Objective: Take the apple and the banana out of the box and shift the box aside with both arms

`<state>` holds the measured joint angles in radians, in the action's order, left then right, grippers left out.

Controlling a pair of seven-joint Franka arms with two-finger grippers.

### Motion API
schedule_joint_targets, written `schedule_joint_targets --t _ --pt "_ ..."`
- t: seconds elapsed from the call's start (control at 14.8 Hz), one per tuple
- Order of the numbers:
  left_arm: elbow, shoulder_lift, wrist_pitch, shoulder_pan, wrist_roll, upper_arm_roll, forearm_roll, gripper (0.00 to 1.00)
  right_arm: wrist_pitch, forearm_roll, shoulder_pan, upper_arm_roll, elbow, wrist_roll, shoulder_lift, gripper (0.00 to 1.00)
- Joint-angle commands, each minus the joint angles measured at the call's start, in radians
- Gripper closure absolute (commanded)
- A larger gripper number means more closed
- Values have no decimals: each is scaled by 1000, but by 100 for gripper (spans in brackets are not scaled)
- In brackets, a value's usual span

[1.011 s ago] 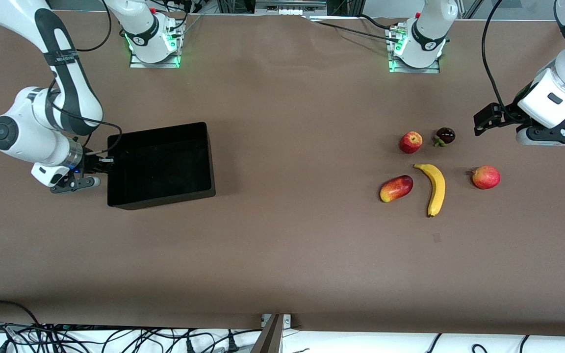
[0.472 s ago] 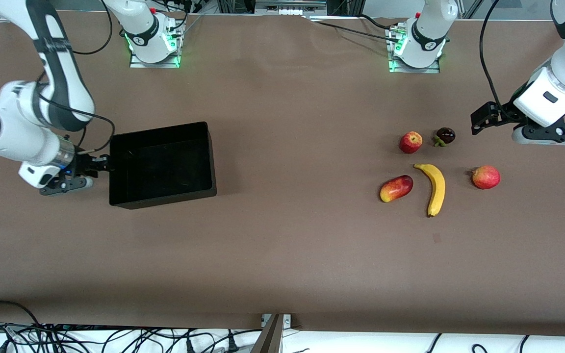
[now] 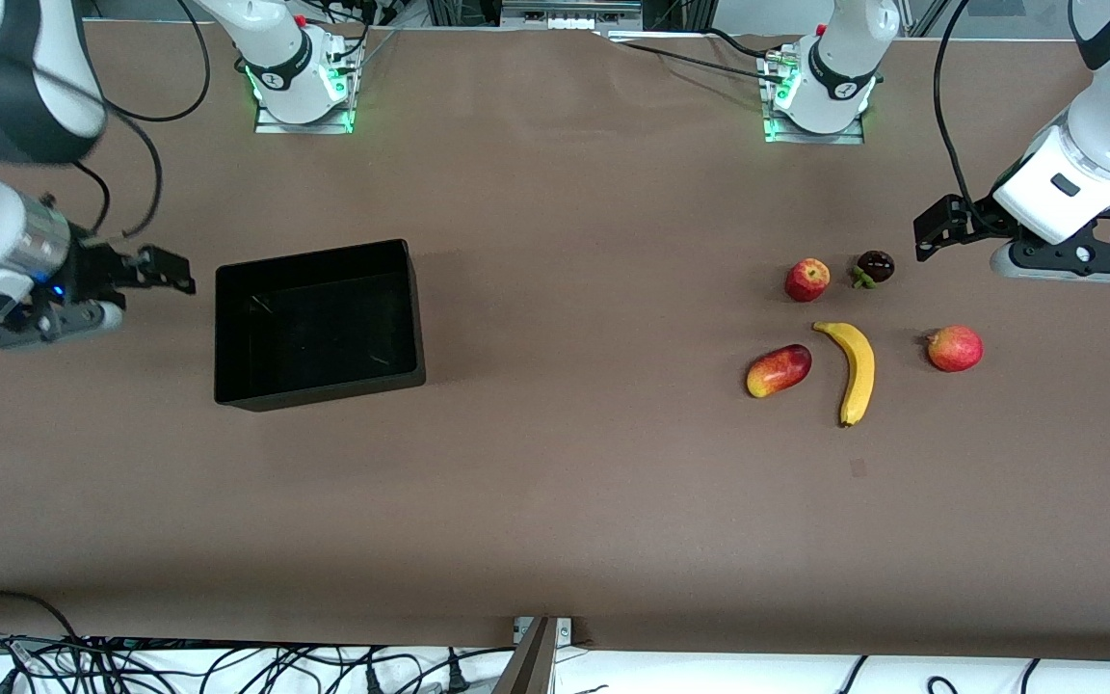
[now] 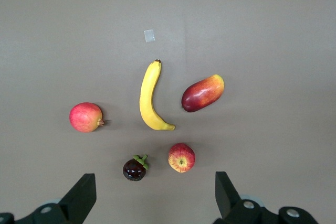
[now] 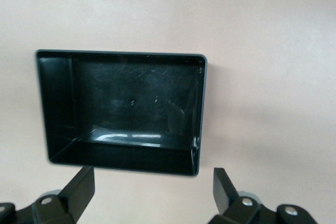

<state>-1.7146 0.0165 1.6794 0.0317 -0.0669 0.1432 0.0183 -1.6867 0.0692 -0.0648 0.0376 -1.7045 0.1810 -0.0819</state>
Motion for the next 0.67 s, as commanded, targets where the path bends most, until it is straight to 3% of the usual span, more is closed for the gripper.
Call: schedule_joint_targets --t 0.0,0.27,0.61 --pt "20 5 -23 -4 -4 4 17 0 91 -29 2 -7 -18 -40 108 0" --pt "26 5 -26 -3 -4 10 22 0 122 -45 2 -16 -15 -32 157 0" --pt "26 3 -26 -3 -2 9 23 0 128 -51 10 -13 25 -26 148 0"
